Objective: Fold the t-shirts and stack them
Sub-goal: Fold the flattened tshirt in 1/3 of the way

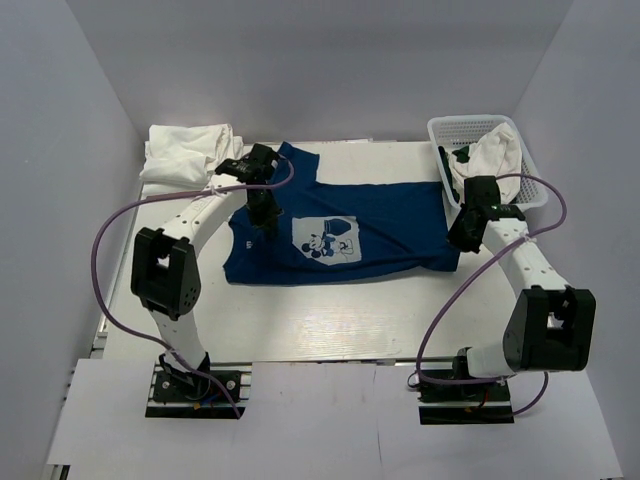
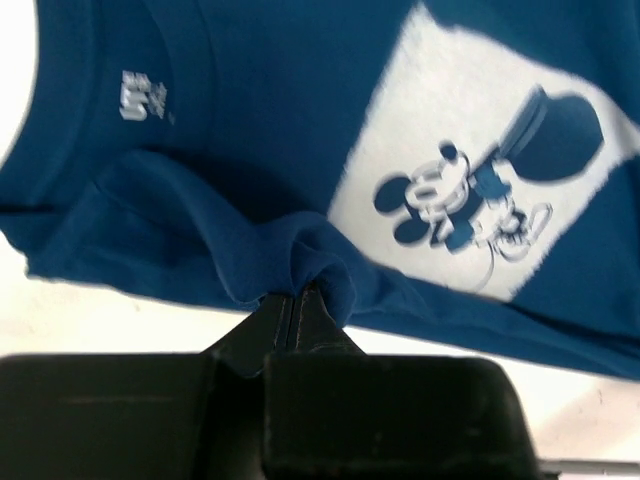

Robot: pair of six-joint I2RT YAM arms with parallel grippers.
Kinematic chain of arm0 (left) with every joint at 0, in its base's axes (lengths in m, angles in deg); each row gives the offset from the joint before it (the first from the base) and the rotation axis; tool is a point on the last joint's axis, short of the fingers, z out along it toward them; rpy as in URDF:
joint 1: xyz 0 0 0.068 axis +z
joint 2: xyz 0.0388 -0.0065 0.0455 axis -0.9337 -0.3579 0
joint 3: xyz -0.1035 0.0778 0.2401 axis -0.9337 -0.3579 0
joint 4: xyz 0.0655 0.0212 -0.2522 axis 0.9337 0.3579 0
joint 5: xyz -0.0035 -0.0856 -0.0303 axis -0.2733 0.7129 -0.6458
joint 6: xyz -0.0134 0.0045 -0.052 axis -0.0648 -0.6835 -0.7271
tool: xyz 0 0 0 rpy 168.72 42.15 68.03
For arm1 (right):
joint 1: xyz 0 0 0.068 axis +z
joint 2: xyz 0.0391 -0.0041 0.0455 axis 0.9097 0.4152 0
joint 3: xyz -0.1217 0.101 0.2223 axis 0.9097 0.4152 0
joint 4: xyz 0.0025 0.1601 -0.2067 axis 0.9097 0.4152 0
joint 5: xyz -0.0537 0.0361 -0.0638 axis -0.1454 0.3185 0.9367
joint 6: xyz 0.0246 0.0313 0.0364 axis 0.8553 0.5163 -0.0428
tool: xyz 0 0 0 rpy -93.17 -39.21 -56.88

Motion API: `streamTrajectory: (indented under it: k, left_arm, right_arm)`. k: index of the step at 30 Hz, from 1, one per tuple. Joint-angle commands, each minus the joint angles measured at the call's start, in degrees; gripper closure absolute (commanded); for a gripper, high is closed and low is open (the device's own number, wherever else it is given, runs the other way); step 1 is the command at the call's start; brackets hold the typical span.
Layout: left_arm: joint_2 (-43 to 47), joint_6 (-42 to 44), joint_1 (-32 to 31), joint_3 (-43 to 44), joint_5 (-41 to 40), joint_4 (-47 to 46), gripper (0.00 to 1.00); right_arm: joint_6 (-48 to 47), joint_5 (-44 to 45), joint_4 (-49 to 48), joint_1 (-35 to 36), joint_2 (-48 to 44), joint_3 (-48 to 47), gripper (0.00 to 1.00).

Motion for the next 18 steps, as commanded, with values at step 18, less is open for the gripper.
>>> streamTrajectory:
  k: [18]
  left_arm:
    - [-1.54, 6.37, 6.02, 9.12, -2.0, -6.07, 1.0]
  right_arm:
    - [-7.96, -0.68, -3.62, 2.33, 12.18, -10.1, 1.0]
